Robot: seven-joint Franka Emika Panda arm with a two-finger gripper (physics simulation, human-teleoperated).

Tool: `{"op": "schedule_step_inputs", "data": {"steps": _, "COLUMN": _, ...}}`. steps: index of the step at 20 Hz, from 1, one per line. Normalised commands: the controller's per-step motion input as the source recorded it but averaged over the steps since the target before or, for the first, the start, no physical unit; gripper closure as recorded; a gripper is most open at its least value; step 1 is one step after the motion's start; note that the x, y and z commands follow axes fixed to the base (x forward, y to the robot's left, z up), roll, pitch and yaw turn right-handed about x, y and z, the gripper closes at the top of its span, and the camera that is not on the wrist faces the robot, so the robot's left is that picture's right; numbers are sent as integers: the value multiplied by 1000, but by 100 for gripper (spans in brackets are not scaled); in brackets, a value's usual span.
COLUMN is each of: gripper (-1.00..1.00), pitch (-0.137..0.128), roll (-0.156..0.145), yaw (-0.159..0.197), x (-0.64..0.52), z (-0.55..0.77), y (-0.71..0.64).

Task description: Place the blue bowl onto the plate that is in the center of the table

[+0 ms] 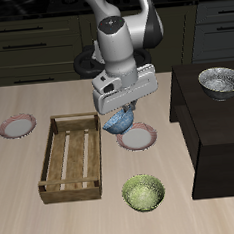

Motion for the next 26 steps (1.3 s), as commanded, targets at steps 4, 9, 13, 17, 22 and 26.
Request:
{"op": "schedule_step_inputs", "data": {"steps": 4, "gripper": 100, "pitch": 32, "roll": 10, "yaw": 10, "x": -82, "z": -152, "y": -12}}
{"op": "schedule_step_inputs", "data": {"steps": 9, "gripper": 100, "pitch": 21, "roll": 6, "yaw": -2, "x": -11, "z": -123, "y": 73}}
{"op": "schedule_step_inputs", "data": {"steps": 13, "gripper": 100, "pitch": 11, "roll": 7, "yaw": 12, "x": 4, "z": -93, "y": 56}}
{"op": "schedule_step_inputs", "data": {"steps": 17, "gripper": 100, "pitch": 28, "roll": -3, "yaw": 5, "x": 50, "z": -175, "y": 27}}
{"op": "schedule_step_inputs", "data": {"steps": 22, "gripper": 100, "pitch": 35, "roll": -5, "yaw": 13, "x": 27, "z": -257, "y": 8}}
{"op": "schedule_step_inputs", "data": {"steps": 26, "gripper": -100, "pitch": 63, "roll": 10, "yaw": -4, "x": -82, "z": -301, "y": 158}}
